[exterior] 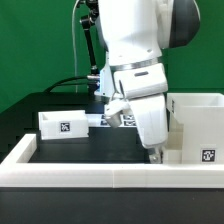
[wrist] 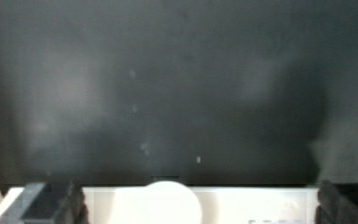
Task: Assemble drawer
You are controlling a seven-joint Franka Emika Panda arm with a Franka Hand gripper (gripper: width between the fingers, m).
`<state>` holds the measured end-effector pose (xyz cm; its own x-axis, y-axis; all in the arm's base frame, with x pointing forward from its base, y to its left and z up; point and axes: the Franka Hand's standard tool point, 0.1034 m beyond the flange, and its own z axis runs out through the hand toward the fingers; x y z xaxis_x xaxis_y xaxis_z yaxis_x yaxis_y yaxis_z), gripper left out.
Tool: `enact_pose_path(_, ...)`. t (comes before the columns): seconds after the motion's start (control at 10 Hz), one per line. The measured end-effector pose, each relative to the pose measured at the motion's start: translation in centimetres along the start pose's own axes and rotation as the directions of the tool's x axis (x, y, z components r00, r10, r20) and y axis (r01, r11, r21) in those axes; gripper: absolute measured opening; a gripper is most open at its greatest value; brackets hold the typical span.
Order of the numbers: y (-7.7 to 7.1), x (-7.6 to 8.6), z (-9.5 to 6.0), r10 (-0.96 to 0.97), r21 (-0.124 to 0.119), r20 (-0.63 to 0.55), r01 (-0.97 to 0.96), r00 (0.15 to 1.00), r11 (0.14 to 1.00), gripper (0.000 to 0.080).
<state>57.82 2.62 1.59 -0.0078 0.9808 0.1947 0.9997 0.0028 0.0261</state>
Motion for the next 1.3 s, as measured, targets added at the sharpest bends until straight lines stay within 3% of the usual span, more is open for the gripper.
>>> enact_pose_path(0.1, 0.0, 1.0, 0.1, -0.009, 0.012, -0.001, 0.009, 1.000, 1.000, 0.0648)
enact_pose_path(0.4, 0.3, 1.0, 0.1, 0.008, 0.018, 0.017, -0.008, 1.000, 1.000, 0.0648)
enact_pose_path(0.5, 0.2, 0.2, 0.2, 0.004, 0.020, 0.021, -0.005, 1.000, 1.000, 0.0648)
enact_pose_path(0.9, -0.8, -5.8, -1.0, 0.054, 0.011, 0.037, -0.055, 0.998, 0.998, 0.0648)
enact_pose_path(1.1, -2.5, -7.8, -1.9, 0.091, 0.018, 0.045, -0.092, 0.995, 0.996, 0.0648)
enact_pose_path(1.3, -5.2, -9.6, -3.4, 0.138, 0.014, 0.066, -0.139, 0.988, 0.990, 0.0648)
